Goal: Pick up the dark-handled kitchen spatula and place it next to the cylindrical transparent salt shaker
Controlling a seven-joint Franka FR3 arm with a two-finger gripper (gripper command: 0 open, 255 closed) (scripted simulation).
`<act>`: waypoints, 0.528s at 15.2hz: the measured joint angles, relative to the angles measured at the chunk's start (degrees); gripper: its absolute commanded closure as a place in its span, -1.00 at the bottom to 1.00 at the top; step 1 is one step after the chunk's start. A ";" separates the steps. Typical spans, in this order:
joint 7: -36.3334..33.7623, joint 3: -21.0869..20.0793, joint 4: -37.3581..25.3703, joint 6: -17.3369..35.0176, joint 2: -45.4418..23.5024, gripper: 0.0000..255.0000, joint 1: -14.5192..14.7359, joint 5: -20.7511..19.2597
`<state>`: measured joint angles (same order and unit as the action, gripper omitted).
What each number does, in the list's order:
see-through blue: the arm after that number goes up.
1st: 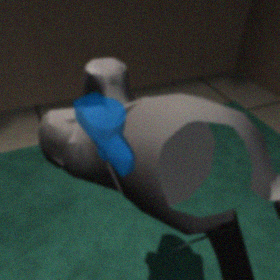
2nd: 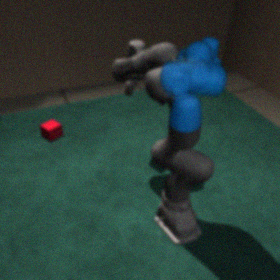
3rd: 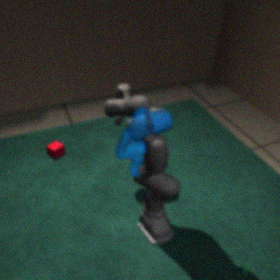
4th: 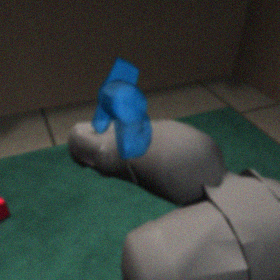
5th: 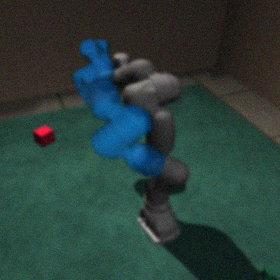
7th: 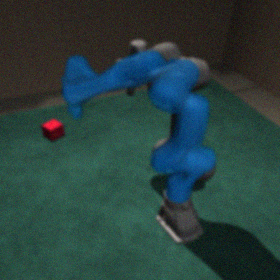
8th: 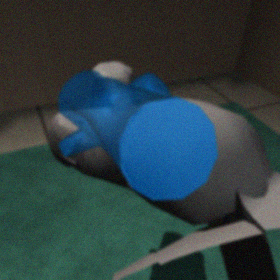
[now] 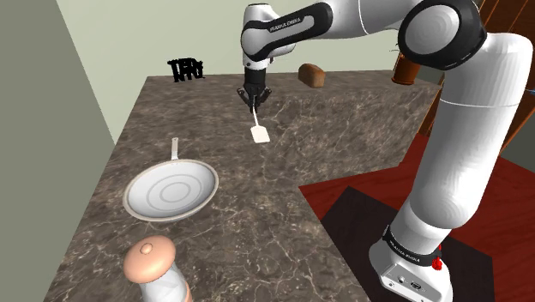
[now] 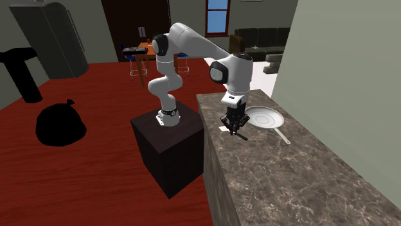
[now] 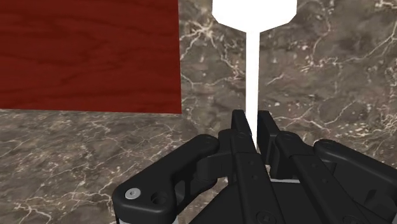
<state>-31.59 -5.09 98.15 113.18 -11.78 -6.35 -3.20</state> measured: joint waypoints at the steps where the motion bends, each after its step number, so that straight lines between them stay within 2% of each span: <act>1: -0.03 -0.03 -0.40 -0.67 0.27 1.00 0.03 0.03; 8: 0.35 -0.02 -4.87 -5.72 0.86 1.00 -0.03 0.19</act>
<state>-31.24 -5.10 93.28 107.46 -10.92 -6.38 -3.01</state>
